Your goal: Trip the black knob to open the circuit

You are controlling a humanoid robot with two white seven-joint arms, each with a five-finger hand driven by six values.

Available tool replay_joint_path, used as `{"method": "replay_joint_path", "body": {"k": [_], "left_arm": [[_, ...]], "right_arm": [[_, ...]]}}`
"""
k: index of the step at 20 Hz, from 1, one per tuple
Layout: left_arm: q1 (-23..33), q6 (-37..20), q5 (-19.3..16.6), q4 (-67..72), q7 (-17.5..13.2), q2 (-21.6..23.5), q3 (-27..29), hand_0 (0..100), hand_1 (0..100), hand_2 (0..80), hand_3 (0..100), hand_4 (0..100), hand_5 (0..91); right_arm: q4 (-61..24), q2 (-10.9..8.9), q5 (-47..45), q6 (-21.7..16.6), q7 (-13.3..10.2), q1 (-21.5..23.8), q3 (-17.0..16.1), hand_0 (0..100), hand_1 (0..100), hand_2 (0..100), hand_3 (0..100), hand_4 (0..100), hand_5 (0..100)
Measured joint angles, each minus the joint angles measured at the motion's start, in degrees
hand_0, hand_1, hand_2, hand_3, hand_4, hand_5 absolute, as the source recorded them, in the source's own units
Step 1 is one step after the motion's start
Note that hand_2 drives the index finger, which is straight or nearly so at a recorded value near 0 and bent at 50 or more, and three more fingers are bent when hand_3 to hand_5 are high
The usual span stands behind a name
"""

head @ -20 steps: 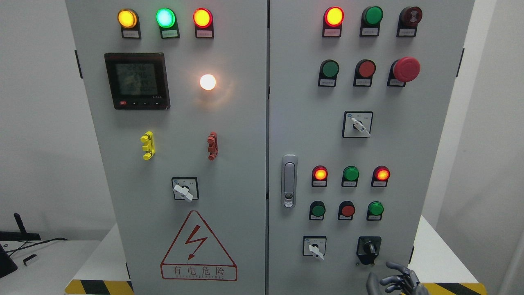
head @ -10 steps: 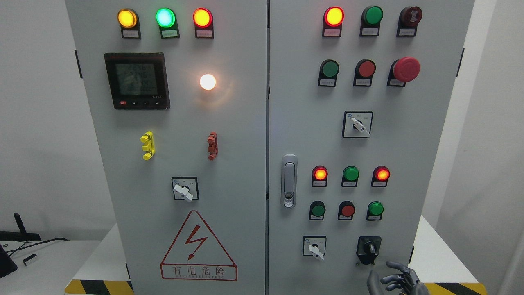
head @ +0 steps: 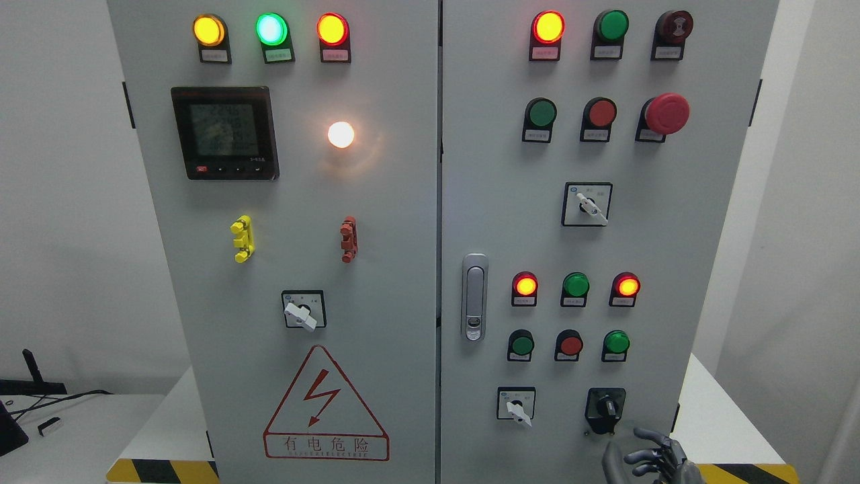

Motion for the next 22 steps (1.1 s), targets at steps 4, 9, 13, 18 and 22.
{"method": "replay_joint_path", "body": {"k": [4, 9, 13, 18, 22], "left_arm": [[0.0, 0.0, 0.0, 0.0, 0.0, 0.0, 0.0, 12, 39, 0.0, 0, 0, 0.0], [0.0, 0.0, 0.0, 0.0, 0.0, 0.0, 0.0, 12, 39, 0.0, 0, 0, 0.0], [0.0, 0.0, 0.0, 0.0, 0.0, -0.01, 0.0, 12, 39, 0.0, 0, 0, 0.0], [0.0, 0.0, 0.0, 0.0, 0.0, -0.01, 0.0, 12, 39, 0.0, 0, 0, 0.0], [0.0, 0.0, 0.0, 0.0, 0.0, -0.01, 0.0, 12, 39, 0.0, 0, 0, 0.0]], "right_arm": [[0.21, 0.06, -0.1, 0.64, -0.07, -0.7, -0.07, 34, 79, 39, 70, 75, 91], [0.47, 0.09, -0.16, 1.31, -0.22, -1.46, -0.14, 34, 79, 39, 70, 75, 91], [0.78, 0.11, -0.21, 1.53, -0.06, -2.21, -0.16, 34, 79, 39, 69, 75, 91], [1.09, 0.13, -0.25, 2.38, 0.02, -2.8, -0.19, 34, 79, 40, 69, 74, 91], [1.28, 0.14, -0.26, 2.65, 0.05, -3.25, -0.21, 34, 80, 41, 70, 75, 91]]}}
